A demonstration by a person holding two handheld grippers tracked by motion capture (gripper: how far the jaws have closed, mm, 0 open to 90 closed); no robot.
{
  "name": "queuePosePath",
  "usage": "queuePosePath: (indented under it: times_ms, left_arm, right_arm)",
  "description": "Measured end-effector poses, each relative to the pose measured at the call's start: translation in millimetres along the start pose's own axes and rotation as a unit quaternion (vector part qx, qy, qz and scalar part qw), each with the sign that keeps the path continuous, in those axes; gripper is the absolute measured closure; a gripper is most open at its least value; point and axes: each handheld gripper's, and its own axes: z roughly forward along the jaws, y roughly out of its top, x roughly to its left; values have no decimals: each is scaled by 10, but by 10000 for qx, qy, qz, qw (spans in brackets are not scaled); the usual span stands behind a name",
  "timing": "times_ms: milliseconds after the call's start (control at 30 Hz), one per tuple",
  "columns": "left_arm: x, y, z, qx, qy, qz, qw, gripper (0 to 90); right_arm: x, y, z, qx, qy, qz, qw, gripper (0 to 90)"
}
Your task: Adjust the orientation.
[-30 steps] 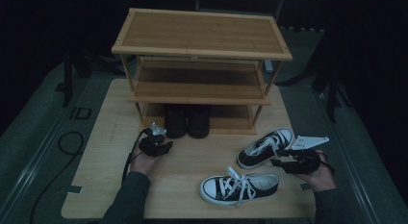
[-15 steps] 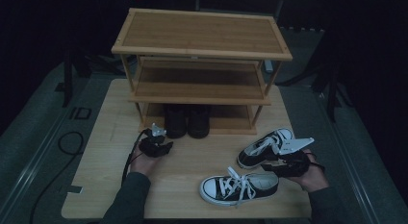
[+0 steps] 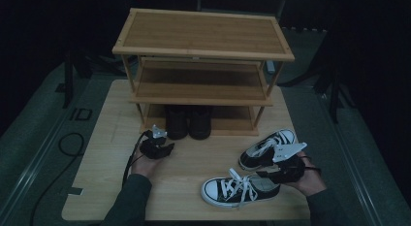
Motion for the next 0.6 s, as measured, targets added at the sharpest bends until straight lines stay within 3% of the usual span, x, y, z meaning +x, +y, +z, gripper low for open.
queuePosePath:
  times_ms: [167, 300, 600]
  left_arm:
    - [1, -4, 0, -14, -12, -8, 10000, 560]
    - [5, -5, 0, -24, -15, -8, 10000, 560]
    - [1, -7, 0, -30, 0, 5, 10000, 560]
  right_arm:
    - [65, 28, 60, 159, 110, -229, 9996, 602]
    - [84, 33, 64, 163, 192, -306, 9992, 645]
    - [124, 27, 133, 338, 301, -443, 9980, 649]
